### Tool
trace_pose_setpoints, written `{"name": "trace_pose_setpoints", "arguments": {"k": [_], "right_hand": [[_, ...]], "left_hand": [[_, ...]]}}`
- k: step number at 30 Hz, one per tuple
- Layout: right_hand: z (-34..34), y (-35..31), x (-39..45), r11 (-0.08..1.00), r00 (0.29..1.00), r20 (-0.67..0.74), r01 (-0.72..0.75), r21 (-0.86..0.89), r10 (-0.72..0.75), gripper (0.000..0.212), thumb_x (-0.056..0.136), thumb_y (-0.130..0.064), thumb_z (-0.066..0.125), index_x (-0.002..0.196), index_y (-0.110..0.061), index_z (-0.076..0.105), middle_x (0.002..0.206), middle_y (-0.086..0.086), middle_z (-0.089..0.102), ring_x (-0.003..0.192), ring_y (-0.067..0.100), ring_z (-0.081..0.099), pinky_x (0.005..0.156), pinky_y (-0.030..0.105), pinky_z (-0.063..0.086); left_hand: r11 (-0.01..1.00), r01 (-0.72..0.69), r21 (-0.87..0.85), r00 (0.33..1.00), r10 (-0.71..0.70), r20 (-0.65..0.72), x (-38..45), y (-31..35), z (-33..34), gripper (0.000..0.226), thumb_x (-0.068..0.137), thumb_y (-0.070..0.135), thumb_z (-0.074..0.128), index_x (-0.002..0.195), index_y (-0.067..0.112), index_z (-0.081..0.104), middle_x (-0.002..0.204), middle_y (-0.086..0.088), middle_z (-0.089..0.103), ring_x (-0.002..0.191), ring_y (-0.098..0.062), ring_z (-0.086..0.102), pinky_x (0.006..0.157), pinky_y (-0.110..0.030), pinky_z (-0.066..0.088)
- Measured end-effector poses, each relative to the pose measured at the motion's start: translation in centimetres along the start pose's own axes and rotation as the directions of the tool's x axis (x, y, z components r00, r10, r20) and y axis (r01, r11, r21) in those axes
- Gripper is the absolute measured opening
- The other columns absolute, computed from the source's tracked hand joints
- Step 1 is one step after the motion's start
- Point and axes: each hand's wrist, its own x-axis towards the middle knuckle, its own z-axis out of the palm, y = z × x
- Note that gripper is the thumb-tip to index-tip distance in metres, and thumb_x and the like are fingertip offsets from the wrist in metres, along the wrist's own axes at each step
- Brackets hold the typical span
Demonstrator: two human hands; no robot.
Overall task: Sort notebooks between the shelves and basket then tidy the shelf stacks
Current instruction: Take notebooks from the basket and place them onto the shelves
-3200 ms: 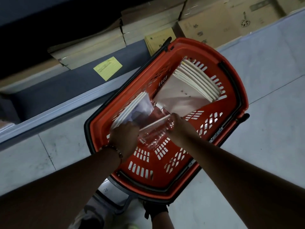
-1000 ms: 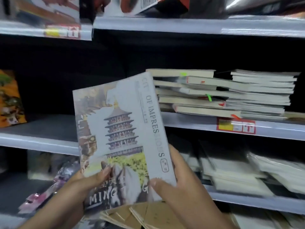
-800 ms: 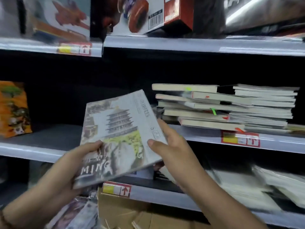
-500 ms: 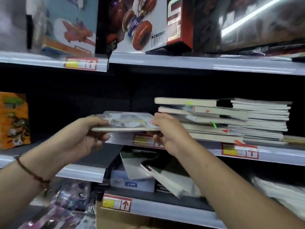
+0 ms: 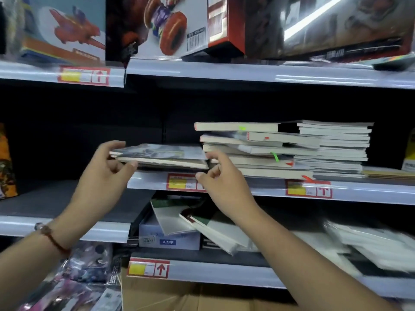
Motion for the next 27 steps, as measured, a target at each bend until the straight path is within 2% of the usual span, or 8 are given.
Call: {"name": "trace_pose_setpoints", "arguments": {"k": [3,7,11,16,19,21,22,27], "right_hand": [[-1.3,2.8,-3.2,0.999,1.000,0.019,-0.002,-0.052,0.003,0.019,0.094,-0.036,0.062,0.108,-0.035,0.050,0.079,-0.003,0.059,0.067,0.008,0.054,0.067,0.026,0.048],[-2.5,9.2,-8.5,0.969,0.986,0.100,-0.111,-0.220,0.135,0.014,0.092,-0.036,0.062,0.082,-0.027,0.059,0.074,-0.001,0.063,0.063,0.013,0.055,0.061,0.035,0.048],[-3.8,17.3,-16.7,0.867,0.905,0.197,-0.270,-0.419,0.377,0.026,0.095,-0.031,0.058,0.070,-0.029,0.049,0.065,-0.001,0.055,0.061,0.013,0.051,0.052,0.021,0.037],[-6.2,30.2,-29.5,0.648,0.705,0.217,-0.425,-0.632,0.675,0.020,0.096,-0.029,0.046,0.077,-0.027,0.052,0.072,-0.005,0.050,0.064,0.015,0.047,0.061,0.033,0.040],[-7.9,36.6,-38.6,0.487,0.553,0.175,-0.487,-0.725,0.815,0.025,0.092,-0.037,0.048,0.107,-0.026,0.066,0.103,0.003,0.068,0.093,0.025,0.064,0.077,0.035,0.050],[-8.4,40.1,-44.3,0.406,0.470,0.147,-0.515,-0.755,0.870,0.041,0.092,-0.043,0.046,0.127,-0.027,0.061,0.125,0.003,0.065,0.113,0.027,0.061,0.092,0.037,0.051],[-8.5,41.8,-47.2,0.380,0.424,0.158,-0.512,-0.771,0.892,0.044,0.092,-0.043,0.044,0.129,-0.026,0.059,0.127,0.004,0.063,0.117,0.029,0.060,0.095,0.038,0.050],[-8.0,50.7,-59.7,0.254,0.221,0.159,-0.517,-0.817,0.962,0.051,0.083,-0.039,0.047,0.129,-0.022,0.057,0.132,0.005,0.060,0.126,0.029,0.052,0.104,0.036,0.041]], "left_hand": [[0.993,-0.113,0.046,0.993,0.114,-0.031,-4.4,-0.5,1.5,0.028,0.096,0.030,0.061,0.114,0.034,0.041,0.076,0.000,0.062,0.061,-0.014,0.056,0.057,-0.036,0.044],[0.962,-0.156,0.226,0.925,0.063,0.375,-10.5,-3.9,6.4,0.009,0.093,0.035,0.061,0.093,0.042,0.056,0.078,0.017,0.064,0.065,-0.007,0.060,0.053,-0.030,0.047],[0.920,-0.249,0.303,0.683,-0.056,0.729,-16.7,-8.0,13.8,0.009,0.092,0.046,0.059,0.094,0.054,0.056,0.086,0.027,0.063,0.075,0.005,0.060,0.068,-0.028,0.052],[0.911,-0.330,0.247,0.361,-0.120,0.925,-27.1,-13.5,24.8,0.046,0.091,0.056,0.047,0.135,0.042,0.051,0.131,0.019,0.056,0.115,-0.008,0.058,0.093,-0.027,0.047],[0.914,-0.312,0.258,0.138,-0.225,0.964,-35.1,-16.4,30.7,0.056,0.097,0.051,0.053,0.148,0.031,0.043,0.147,0.013,0.046,0.125,-0.013,0.054,0.097,-0.024,0.045],[0.919,-0.272,0.286,-0.008,-0.299,0.954,-40.8,-18.7,34.3,0.067,0.092,0.067,0.046,0.149,0.032,0.040,0.151,0.011,0.042,0.122,-0.014,0.056,0.098,-0.027,0.046],[0.912,-0.289,0.290,-0.056,-0.319,0.946,-43.9,-20.1,35.9,0.071,0.090,0.072,0.043,0.149,0.032,0.039,0.154,0.008,0.039,0.124,-0.016,0.055,0.101,-0.028,0.045],[0.858,-0.408,0.312,-0.268,-0.439,0.858,-57.6,-24.8,42.8,0.065,0.097,0.050,0.047,0.155,0.029,0.025,0.161,-0.007,0.026,0.143,-0.030,0.034,0.114,-0.038,0.035]]}}
